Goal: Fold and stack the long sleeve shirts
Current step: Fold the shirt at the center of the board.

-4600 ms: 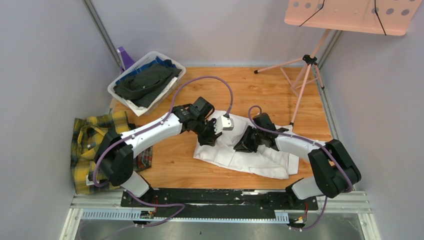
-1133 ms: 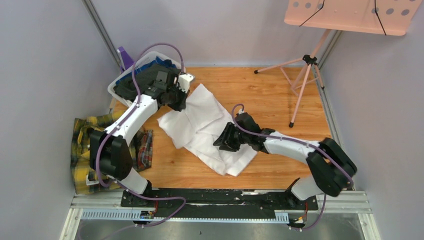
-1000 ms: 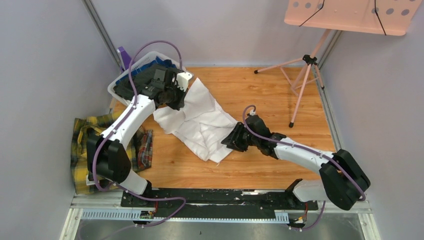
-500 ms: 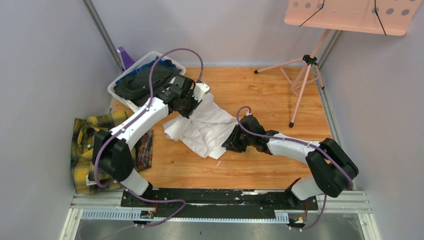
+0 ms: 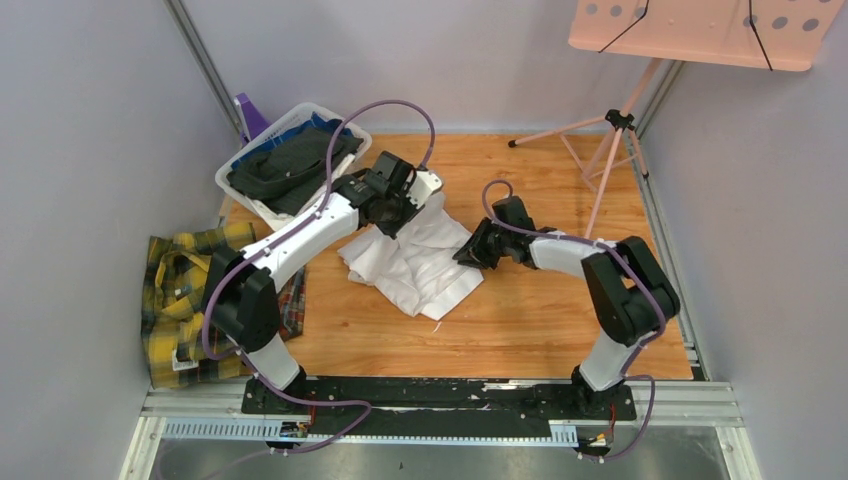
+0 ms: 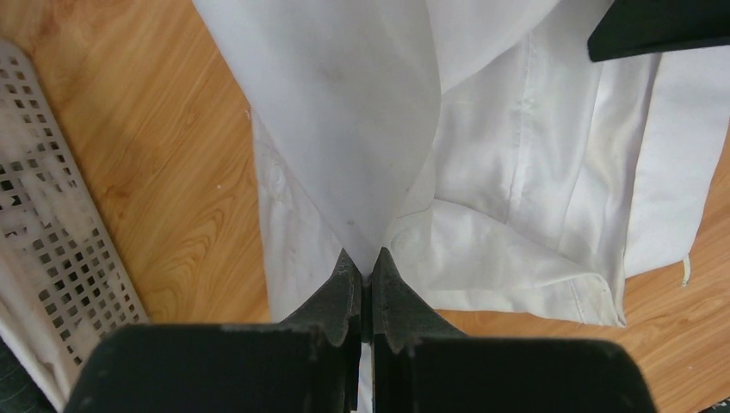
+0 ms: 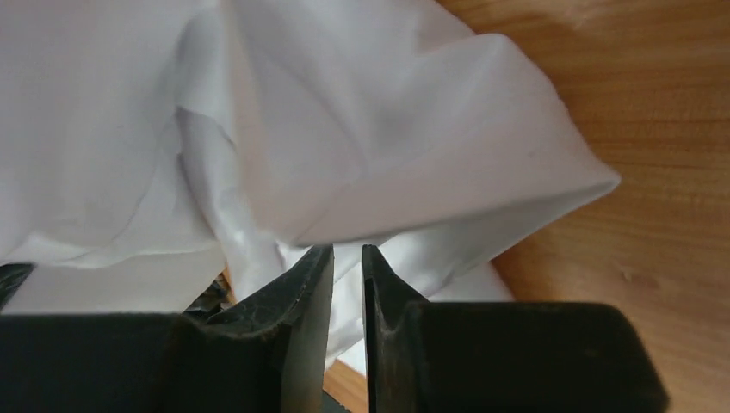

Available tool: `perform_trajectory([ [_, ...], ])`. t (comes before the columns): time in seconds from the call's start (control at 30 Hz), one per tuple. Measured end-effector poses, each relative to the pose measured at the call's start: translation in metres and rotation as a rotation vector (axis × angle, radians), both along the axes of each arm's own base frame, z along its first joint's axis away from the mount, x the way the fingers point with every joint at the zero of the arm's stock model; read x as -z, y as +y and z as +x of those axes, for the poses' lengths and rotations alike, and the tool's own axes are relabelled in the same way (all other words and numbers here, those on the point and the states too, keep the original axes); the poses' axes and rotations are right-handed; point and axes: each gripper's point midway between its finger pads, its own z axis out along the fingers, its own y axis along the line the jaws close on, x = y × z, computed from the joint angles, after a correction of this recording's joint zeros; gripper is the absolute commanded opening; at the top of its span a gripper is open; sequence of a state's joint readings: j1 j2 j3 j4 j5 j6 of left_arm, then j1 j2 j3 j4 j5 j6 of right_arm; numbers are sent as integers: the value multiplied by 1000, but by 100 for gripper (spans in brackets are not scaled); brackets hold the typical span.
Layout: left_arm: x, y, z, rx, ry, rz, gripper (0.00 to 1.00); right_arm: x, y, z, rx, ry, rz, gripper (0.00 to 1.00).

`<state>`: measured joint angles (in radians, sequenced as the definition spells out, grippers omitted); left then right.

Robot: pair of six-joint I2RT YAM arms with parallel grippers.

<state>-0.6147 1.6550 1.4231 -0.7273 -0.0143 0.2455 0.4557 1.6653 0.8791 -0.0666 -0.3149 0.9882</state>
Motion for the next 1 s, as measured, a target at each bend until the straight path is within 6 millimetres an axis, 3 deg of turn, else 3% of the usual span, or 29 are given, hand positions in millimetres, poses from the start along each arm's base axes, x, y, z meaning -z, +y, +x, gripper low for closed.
perform_trajectory([
  [0.13, 5, -8, -3, 17, 13, -7, 0, 39, 10, -11, -45, 97, -11, 18],
  [0.33, -1, -35, -9, 79, -22, -43, 0, 40, 31, -17, -108, 93, 50, 18],
  [0.47, -4, -55, -14, 119, -51, -67, 1, 39, 31, -19, -115, 92, 60, 20],
  [0.53, -4, -63, -17, 139, -60, -73, 18, 39, 26, -23, -112, 97, 64, 23],
  [0.63, 1, -73, -21, 156, -61, -77, 28, 33, 11, -35, -96, 106, 76, 29],
  [0.67, 5, -75, -23, 158, -56, -75, 37, 30, 6, -37, -89, 105, 83, 31],
  [0.7, 9, -75, -24, 160, -48, -71, 79, 26, -1, -40, -77, 102, 91, 33],
  [0.73, 15, -76, -27, 162, -38, -67, 95, 22, -8, -42, -62, 96, 99, 35],
  [0.87, 34, -75, -40, 180, 17, -56, 100, -3, -36, -51, -7, 55, 130, 39],
  [1.0, 37, -81, -51, 220, 64, -88, 100, -40, -60, -51, 54, -27, 157, 40],
])
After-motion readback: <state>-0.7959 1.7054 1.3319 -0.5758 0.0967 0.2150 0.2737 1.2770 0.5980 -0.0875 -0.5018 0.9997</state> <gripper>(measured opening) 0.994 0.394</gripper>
